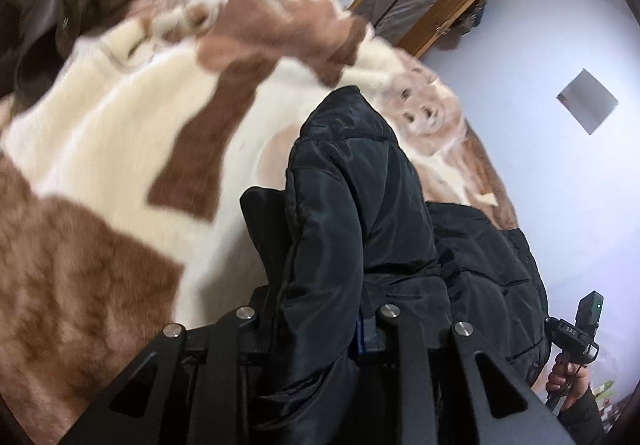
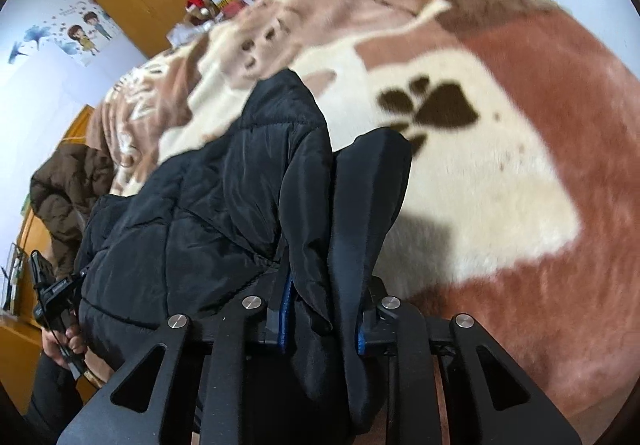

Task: Fold large clothes

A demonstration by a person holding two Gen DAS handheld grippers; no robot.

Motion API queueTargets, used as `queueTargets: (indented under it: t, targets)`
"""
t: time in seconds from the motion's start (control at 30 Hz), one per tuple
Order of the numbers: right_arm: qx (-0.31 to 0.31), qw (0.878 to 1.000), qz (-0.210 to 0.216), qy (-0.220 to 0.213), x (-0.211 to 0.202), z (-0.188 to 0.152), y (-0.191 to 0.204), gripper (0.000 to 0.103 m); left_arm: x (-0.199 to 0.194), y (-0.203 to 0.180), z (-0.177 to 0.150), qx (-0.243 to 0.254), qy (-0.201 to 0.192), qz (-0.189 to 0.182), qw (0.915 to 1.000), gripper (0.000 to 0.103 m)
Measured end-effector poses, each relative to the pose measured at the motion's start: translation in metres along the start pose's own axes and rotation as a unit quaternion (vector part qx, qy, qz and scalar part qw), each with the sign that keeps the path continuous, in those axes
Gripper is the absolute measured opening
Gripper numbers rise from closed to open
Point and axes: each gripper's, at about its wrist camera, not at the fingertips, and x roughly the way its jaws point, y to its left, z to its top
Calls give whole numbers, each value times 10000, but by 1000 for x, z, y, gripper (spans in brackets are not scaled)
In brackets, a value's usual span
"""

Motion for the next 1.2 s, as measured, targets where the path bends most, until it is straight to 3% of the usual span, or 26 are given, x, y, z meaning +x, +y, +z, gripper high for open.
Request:
queueTargets:
  t: [0.27, 0.5, 0.63, 0.73, 0.83, 0.9, 0.93, 0.97, 1.07, 1.2]
  targets:
    - [-241, 9984, 122, -504, -7, 55, 19, 23, -8, -29, 60, 191, -463, -153, 9986, 26]
    - [-331, 9956, 62, -880, 0, 122, 7, 23, 30, -66, 117, 299, -650, -310, 9970, 26]
    - [-248, 9950, -77, -968, 10, 149, -18, 23, 64, -87, 132, 416, -638, -388, 9963, 26]
    - [-89, 9962, -278, -825, 27, 152, -42, 25, 102, -97, 128, 478, -457, -322, 9973, 27]
    - [168, 9968, -685, -365, 62, 138, -74, 28, 149, -93, 105, 399, -24, -101, 9991, 28]
    - [443, 9950, -896, -73, 84, 119, -98, 42, 175, -83, 85, 376, 204, 297, 9986, 33]
    - [540, 9948, -856, -103, 86, 112, -104, 46, 183, -73, 77, 248, 283, 326, 9988, 39]
    - [626, 9948, -780, -186, 86, 108, -107, 53, 185, -65, 71, 102, 310, 310, 9990, 45]
    - [669, 9940, -826, -239, 79, 107, -103, 57, 180, -56, 72, -10, 317, 357, 9989, 56]
    - [371, 9914, -1115, -578, 43, 108, -85, 57, 155, -58, 83, 87, 271, 450, 9986, 57]
